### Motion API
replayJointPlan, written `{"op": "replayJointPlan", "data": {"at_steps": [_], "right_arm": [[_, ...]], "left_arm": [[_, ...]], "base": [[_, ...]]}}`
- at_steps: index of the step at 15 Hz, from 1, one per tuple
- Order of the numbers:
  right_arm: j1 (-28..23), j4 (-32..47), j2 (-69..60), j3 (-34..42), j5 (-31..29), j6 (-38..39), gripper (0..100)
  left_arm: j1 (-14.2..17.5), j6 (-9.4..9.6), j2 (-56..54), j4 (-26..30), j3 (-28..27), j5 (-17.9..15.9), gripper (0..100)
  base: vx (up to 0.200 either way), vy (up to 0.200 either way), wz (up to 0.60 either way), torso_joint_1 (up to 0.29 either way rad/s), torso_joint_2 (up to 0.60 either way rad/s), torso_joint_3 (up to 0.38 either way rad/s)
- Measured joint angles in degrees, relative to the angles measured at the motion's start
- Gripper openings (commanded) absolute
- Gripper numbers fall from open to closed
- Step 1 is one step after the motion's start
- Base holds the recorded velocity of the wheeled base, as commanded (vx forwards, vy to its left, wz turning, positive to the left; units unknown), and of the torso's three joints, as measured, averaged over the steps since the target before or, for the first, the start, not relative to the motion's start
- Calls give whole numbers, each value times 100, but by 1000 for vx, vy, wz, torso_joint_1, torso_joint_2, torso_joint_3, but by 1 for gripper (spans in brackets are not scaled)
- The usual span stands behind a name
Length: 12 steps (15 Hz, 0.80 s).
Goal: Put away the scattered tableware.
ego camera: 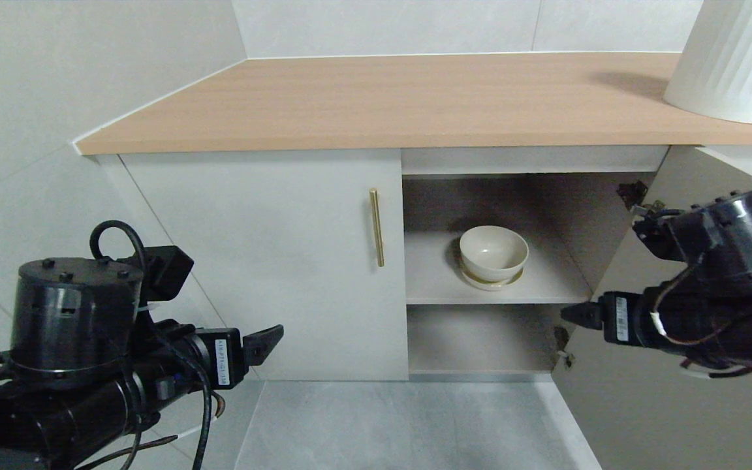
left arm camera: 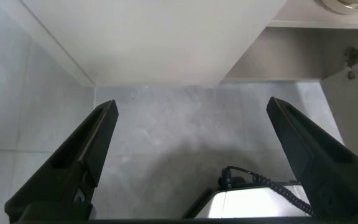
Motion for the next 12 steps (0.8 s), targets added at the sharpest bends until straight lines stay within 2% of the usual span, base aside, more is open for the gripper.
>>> {"op": "replayJointPlan", "data": {"at_steps": [2, 5, 12], "right_arm": [[197, 268, -503, 282, 11, -111, 100], [394, 316, -953, 642, 9, -367, 100], [551, 305, -1047, 813, 11, -375, 100]], "left_arm": [[20, 11, -59, -2, 4, 0, 100], [28, 7, 27, -6, 11, 71, 100], [20, 5, 49, -9, 15, 139, 100]], "base": [[0, 0, 0, 0, 0, 0], [-200, 0, 0, 5, 2, -1], [-200, 0, 0, 0, 4, 6]]}}
